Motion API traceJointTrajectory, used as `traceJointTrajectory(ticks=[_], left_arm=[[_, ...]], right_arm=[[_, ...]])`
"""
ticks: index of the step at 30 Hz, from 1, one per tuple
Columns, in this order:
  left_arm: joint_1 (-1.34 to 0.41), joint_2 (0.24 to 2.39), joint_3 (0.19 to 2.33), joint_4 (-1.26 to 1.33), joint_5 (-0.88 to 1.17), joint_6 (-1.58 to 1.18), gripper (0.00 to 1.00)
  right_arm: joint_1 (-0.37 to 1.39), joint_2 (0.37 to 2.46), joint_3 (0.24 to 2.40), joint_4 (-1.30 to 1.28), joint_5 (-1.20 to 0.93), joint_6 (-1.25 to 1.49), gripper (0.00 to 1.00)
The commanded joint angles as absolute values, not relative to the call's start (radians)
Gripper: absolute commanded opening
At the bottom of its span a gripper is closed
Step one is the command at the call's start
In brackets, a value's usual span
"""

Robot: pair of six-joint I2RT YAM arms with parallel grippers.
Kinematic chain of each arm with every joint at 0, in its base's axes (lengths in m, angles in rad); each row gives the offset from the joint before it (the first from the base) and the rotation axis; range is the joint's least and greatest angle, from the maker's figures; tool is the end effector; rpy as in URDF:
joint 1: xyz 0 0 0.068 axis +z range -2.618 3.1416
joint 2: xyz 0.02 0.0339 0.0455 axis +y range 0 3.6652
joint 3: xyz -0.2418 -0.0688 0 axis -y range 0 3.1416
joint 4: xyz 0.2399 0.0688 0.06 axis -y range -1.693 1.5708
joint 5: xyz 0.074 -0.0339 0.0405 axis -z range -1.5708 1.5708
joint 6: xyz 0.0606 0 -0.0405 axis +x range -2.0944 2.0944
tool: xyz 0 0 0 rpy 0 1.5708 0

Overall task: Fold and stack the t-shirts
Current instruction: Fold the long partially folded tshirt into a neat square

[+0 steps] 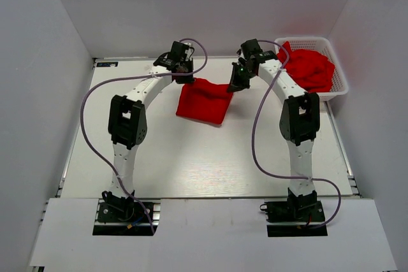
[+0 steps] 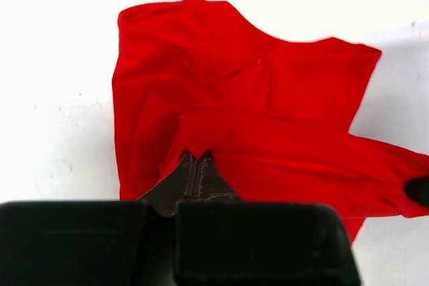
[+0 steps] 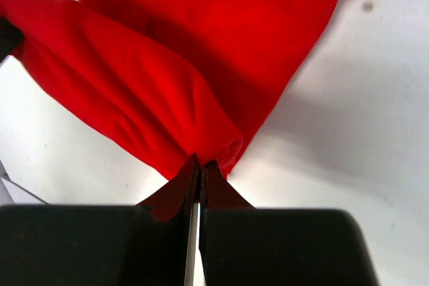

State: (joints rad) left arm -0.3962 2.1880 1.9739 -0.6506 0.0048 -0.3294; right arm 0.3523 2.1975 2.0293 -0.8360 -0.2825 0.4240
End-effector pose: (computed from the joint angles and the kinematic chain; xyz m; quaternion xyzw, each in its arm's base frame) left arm 0.4560 -0.1911 0.2159 0.0322 0.9378 -0.1248 0.3225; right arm 0.4441 0.1813 0.2168 -0.0053 0.9514 0.2299 0.2050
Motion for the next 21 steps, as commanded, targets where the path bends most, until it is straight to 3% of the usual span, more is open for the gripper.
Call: traceJointTrajectory(ticks=[1,7,9,10,11,12,13,15,21], left_arm=[[-0.377,2.203,2.025,-0.583,0.0,-0.316,0.0],[-0.377,2.258,2.062,-0.494,-0.02,-0.291,0.0],[-0.377,2.282,2.062,-0.485,-0.011,-0.291,0.06],[-0.377,2.292,2.087,-0.474,0.011,-0.291,0.21],[-0.368,2.301,2.098,-0.474,0.011,-0.291,0.55],[-0.368,2.301,2.109,-0.474,0.011,-0.291,0.74],[-0.368,2.301,2.109,-0.474,0.011,-0.291,0.89],[-0.368,2.301,2.109,-0.474,0.002,-0.304,1.0],[-0.368,2.203,2.039,-0.474,-0.034,-0.284,1.0]], right_arm=[[0.324,2.221,2.082,-0.746,-0.336,0.429,0.0],[0.288,2.293,2.083,-0.589,-0.408,0.437,0.0],[0.272,2.327,2.085,-0.519,-0.443,0.448,0.12],[0.268,2.35,2.097,-0.464,-0.46,0.46,0.24],[0.265,2.371,2.123,-0.46,-0.471,0.463,0.41],[0.255,2.376,2.135,-0.453,-0.495,0.469,0.9],[0.252,2.367,2.146,-0.41,-0.495,0.468,0.9],[0.25,2.349,2.146,-0.388,-0.496,0.466,0.9],[0.25,2.197,2.096,-0.411,-0.394,0.401,0.9]])
